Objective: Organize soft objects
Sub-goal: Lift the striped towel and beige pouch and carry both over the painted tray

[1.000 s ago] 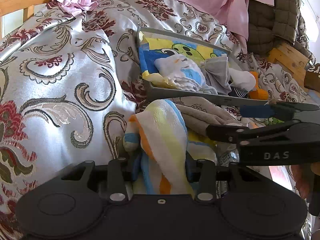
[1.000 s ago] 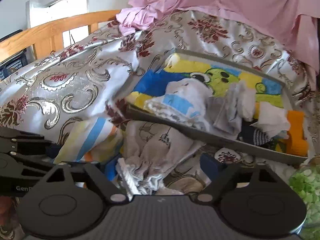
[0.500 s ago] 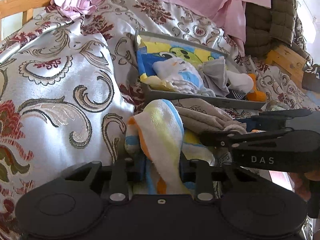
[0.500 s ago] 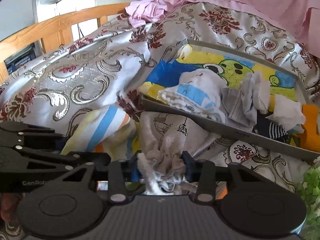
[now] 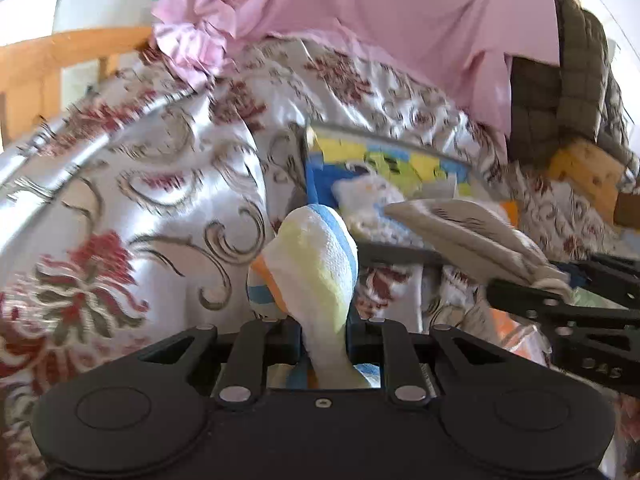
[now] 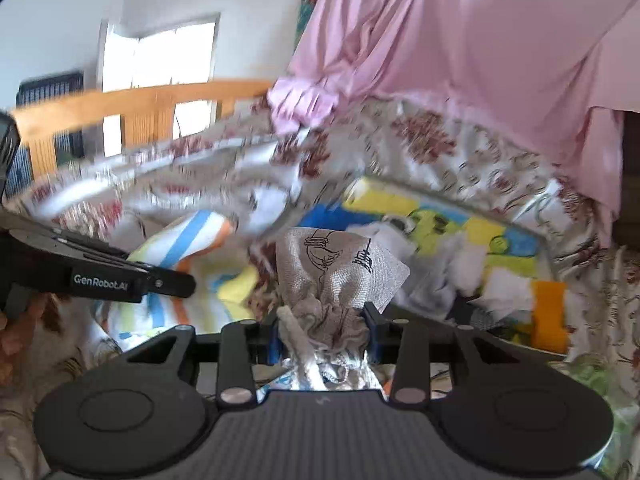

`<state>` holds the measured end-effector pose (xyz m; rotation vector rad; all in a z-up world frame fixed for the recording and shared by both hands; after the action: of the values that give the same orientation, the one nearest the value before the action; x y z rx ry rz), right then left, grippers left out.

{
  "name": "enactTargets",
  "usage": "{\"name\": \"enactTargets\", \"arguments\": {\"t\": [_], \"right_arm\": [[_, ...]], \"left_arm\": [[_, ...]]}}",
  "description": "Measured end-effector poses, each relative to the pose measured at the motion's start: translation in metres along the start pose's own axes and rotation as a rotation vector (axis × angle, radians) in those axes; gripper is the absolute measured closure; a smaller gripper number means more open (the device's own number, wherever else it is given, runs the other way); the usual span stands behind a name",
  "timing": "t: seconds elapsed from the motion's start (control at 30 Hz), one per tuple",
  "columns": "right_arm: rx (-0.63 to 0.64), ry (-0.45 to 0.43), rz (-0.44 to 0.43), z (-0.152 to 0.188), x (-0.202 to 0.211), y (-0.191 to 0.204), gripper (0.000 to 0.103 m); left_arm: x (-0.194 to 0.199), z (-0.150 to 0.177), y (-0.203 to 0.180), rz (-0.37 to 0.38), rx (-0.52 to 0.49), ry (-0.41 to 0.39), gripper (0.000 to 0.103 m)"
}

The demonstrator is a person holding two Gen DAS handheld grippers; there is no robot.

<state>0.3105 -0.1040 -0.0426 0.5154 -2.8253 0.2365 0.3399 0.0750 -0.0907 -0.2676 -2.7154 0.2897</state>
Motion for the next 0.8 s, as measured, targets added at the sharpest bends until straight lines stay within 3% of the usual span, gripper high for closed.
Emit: {"name": "enactTargets", "arguments": {"t": [0.3, 0.43, 0.57, 0.8], "right_arm": [[-0.111, -0.136, 0.09, -0.026, 0.076, -0.05, 0.06], [-0.138, -0.179, 0.129, -0.031, 0.102, -0.073, 0.06], [-0.174, -0.201, 0.173, -0.035, 0.109, -0.1, 0.06], [-0.147, -0.242, 0.215, -0.053, 0.076, -0.141, 0.06]], "left_arm": [[0.052, -0.028, -0.037, -0.032, -0.024, -0.093, 0.083], [0.061, -0.052, -0.066, 0.001, -0.039, -0.149, 0.083], [0.05, -0.077, -0.087, 0.008, 0.021, -0.166, 0.083], [0.003, -0.118, -0.122, 0.0, -0.028, -0.206, 0.083]]}}
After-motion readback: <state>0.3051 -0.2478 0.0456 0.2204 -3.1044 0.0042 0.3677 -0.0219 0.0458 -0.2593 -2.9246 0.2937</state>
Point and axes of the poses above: each gripper's, at about its wrist camera, not at the fingertips, and x roughly against the way its jaws point, y to its left, z to its underside, the point moved 8 cm from there along -x, roughly the way its jaws point, and after that the axes turned 14 degrees about -y, right-handed, at the moved point
